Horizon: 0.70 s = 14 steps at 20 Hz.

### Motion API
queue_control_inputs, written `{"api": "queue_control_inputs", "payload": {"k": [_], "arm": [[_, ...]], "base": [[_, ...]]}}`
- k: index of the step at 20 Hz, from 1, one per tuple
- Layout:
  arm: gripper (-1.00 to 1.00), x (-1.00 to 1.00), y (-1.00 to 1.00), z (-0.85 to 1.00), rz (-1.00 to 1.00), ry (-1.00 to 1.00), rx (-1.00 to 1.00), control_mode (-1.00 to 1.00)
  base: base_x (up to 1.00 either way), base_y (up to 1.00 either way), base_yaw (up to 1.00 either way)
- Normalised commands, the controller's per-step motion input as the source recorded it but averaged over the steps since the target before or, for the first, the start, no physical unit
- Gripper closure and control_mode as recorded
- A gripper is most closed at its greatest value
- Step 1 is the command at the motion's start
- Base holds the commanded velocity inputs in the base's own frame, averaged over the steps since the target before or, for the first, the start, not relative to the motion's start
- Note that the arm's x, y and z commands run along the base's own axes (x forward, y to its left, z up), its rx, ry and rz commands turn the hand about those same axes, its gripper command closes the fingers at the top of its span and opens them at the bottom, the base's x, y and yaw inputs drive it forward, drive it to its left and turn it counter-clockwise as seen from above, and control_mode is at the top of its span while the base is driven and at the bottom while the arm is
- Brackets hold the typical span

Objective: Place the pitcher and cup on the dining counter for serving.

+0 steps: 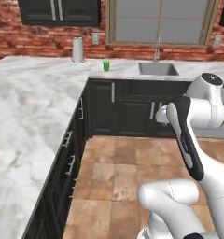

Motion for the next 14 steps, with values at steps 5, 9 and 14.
{"api": "queue_control_inputs", "payload": {"k": [5,9,14], "arm": [[-1.0,0.0,0.0,0.0,0.0,0.0,0.0,1.0],[-1.0,0.0,0.0,0.0,0.0,0.0,0.0,1.0],[-1.0,0.0,0.0,0.0,0.0,0.0,0.0,1.0]], "base": [[1.0,0.0,-0.1],[1.0,0.0,-0.13],[1.0,0.0,-0.25]]}}
